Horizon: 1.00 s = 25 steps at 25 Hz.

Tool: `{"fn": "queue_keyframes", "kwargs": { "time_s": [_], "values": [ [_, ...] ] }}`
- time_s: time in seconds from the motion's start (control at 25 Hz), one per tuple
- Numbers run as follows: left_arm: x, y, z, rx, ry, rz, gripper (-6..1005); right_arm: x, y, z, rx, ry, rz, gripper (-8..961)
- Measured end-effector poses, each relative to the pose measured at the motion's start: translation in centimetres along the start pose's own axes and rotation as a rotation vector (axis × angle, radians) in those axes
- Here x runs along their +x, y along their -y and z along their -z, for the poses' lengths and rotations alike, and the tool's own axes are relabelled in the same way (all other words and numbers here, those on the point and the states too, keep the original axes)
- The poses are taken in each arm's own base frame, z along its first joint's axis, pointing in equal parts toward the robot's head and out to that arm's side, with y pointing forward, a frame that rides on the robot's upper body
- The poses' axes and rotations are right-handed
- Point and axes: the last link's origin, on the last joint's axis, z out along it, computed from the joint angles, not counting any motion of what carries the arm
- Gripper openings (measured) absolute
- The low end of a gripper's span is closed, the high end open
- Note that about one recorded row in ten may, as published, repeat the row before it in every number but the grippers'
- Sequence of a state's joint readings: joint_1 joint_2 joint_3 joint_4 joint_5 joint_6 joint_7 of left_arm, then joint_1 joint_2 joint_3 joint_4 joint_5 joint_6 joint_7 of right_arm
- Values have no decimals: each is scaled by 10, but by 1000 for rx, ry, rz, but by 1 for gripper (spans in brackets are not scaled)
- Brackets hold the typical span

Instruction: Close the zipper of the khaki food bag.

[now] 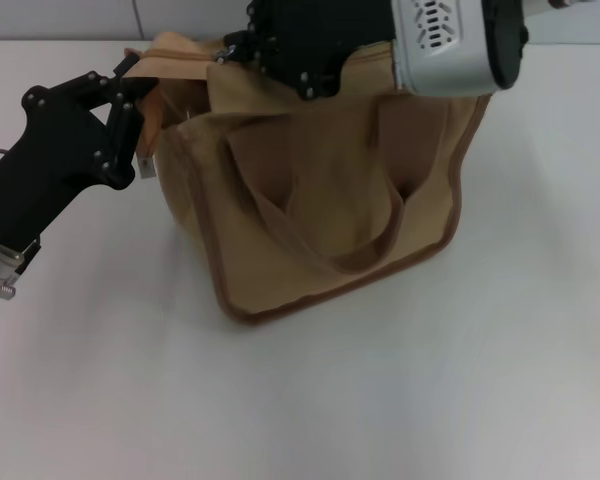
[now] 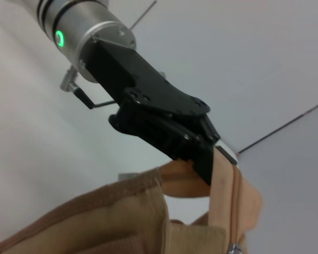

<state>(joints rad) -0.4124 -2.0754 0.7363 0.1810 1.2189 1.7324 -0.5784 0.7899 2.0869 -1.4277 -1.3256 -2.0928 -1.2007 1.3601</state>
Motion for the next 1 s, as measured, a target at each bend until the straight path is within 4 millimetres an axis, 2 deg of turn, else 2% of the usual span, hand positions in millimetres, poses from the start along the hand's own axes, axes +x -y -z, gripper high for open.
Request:
{"fn": "queue_keyframes", "kwargs": {
  "time_s": [0.44, 1.0],
  "values": [
    [0, 3, 7, 33, 7, -4, 54, 15, -5, 21, 71, -25, -55, 4],
    [0, 4, 13, 51, 11, -6, 55, 49, -20, 58, 184, -61, -189, 3]
  ]
}}
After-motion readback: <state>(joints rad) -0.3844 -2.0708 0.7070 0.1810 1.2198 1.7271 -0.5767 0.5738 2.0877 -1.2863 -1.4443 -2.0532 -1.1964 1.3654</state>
